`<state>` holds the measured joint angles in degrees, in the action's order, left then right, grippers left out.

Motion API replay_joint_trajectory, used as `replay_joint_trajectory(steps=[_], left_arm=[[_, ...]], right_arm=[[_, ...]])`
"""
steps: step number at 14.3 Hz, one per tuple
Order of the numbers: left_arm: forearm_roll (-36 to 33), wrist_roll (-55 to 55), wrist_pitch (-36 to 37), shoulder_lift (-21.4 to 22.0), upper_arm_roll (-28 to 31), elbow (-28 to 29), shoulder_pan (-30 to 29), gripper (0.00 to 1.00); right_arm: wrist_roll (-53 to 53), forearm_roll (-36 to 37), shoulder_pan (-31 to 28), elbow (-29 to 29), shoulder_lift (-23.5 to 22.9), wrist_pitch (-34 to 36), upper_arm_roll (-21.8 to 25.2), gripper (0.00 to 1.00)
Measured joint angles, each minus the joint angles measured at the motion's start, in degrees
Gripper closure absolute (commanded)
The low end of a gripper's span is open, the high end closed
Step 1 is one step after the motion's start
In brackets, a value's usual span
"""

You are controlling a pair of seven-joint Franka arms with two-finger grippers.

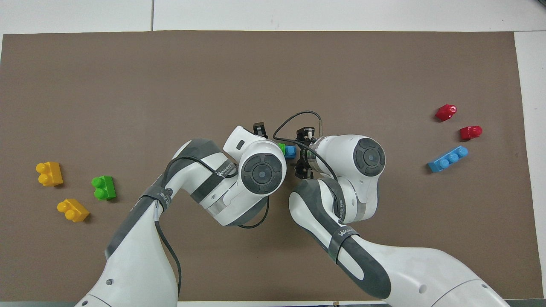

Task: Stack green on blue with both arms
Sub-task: 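Open both grippers and lift away from the joined bricks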

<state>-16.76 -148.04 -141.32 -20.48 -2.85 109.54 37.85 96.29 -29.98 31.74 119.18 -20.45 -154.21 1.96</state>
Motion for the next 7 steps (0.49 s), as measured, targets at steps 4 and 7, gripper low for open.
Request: replay_joint_trajectory(steps=[4, 7], left_arm=[[-0.1, 0.3, 1.6, 3.0, 0.2, 0.5, -0.8, 0.0], [-0.1, 1.2, 4.9, 5.7, 0.1, 0.7, -1.3, 0.0]], right_arm=[[0.0, 0.0, -1.8, -0.1, 0.1, 0.0, 0.1, 0.16], [-2.1, 0.0, -5.8, -1.3, 1.8, 4.6, 0.1, 0.15]])
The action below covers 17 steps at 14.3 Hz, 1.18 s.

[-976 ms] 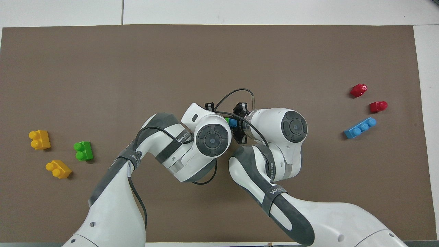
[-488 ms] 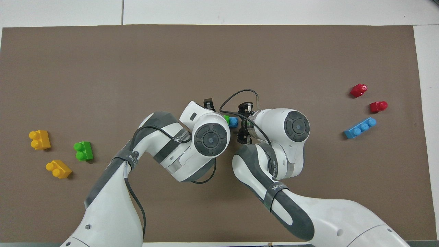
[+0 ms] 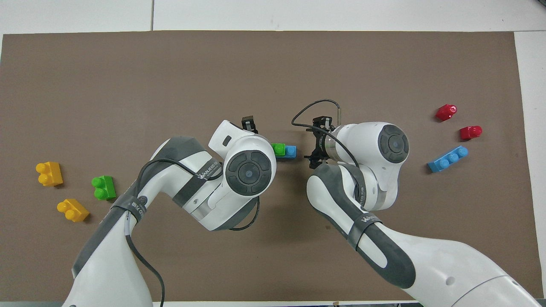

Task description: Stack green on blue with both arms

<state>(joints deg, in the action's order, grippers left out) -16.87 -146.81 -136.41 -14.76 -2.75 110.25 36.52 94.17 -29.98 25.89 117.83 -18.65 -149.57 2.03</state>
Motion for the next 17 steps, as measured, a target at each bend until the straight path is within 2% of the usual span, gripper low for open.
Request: replay_joint_trajectory(steps=[5, 6, 7, 9, 17], left_arm=[[0.0, 1.3, 4.0, 3.2, 0.0, 0.3, -0.9, 0.0], [0.0, 2.4, 4.7, 4.0, 0.0, 0.4, -1.7, 0.0], [0.0, 3.8, 5.3, 4.7, 0.0, 0.4, -2.8, 0.0], [0.6, 7.6, 7.0, 6.4, 0.0, 0.4, -4.9, 0.0], [9.0, 32.9, 13.1, 11.6, 0.1, 0.5, -13.1, 0.0]], right_arm=[[-11.3, 0.0, -9.8, -2.9, 4.7, 14.4, 0.1, 0.13], [-13.8, 0.0, -11.5, -3.9, 5.4, 17.2, 0.2, 0.1], [-16.7, 0.1, -13.1, -5.0, 6.1, 20.2, 0.2, 0.03], [-23.5, 0.5, -16.0, -6.8, 7.2, 25.4, 0.3, 0.0], [-58.0, 13.6, -21.4, -8.3, 14.3, 34.6, 0.6, 0.0]])
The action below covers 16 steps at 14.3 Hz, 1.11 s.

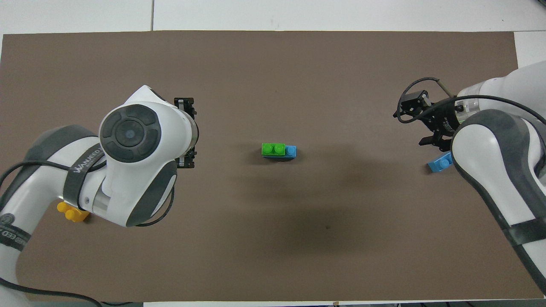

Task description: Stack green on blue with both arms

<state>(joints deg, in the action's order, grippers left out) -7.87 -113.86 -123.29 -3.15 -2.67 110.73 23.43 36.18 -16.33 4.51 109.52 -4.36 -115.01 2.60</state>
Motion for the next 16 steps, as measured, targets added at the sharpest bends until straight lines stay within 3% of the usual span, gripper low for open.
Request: replay_joint_trajectory(steps=[5, 11, 16], left_arm=[[7.7, 21.9, 6.1, 4.5, 0.1, 0.0, -8.4, 0.0], [9.2, 36.2, 11.6, 7.9, 0.3, 0.0, -14.8, 0.0], [9.3, 53.4, 16.4, 10.8, 0.5, 0.0, -19.7, 0.0]], right_arm=[[-17.7, 5.1, -2.8, -0.1, 4.8, 4.2, 0.1, 0.0], [-28.9, 10.9, -2.7, -4.6, 8.1, 13.0, 0.0, 0.0], [-38.8, 13.6, -2.7, -6.2, 9.0, 14.0, 0.0, 0.0]])
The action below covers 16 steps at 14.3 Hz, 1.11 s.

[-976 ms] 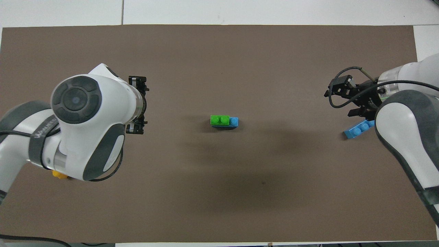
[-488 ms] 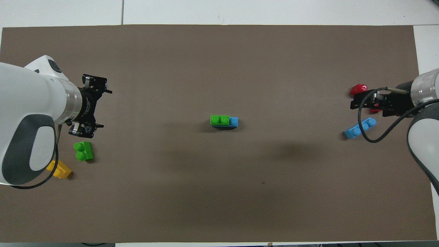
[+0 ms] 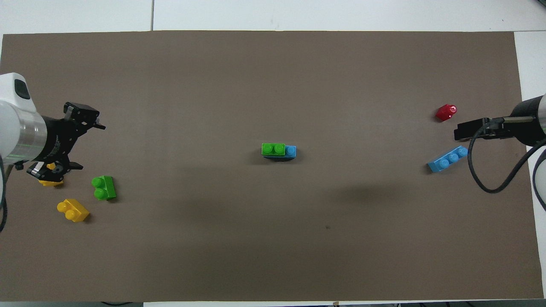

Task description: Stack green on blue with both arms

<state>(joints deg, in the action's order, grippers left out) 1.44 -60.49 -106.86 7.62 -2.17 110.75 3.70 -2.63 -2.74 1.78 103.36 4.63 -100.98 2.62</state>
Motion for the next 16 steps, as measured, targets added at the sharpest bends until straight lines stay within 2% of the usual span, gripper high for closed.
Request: replay_joint_trajectory(steps=[5, 8, 11, 13, 16], left_arm=[[0.0, 22.2, 4.5, 1.8, 0.1, -0.2, -4.5, 0.0], [0.1, 39.2, 6.1, 2.0, 0.1, -0.6, -7.5, 0.0], [0.1, 52.9, 6.9, 2.1, 0.1, -1.0, -8.1, 0.0], [0.1, 59.5, 7.6, 2.1, 0.0, -1.0, -8.1, 0.0], [0.1, 62.1, 7.6, 2.1, 0.0, -1.3, -8.1, 0.0]], right_arm=[[-2.0, 0.1, 0.0, -0.2, 0.4, 0.0, 0.0, 0.0], [-2.0, 0.1, 0.0, -0.2, 0.5, 0.0, 0.0, 0.0], [-2.0, 0.1, 0.0, -0.3, 0.7, 0.0, 0.1, 0.0], [-1.2, 0.1, 0.0, -0.4, 0.8, 0.3, 0.2, 0.0], [0.8, 0.2, 0.0, -0.7, 0.8, 1.0, 0.2, 0.0]])
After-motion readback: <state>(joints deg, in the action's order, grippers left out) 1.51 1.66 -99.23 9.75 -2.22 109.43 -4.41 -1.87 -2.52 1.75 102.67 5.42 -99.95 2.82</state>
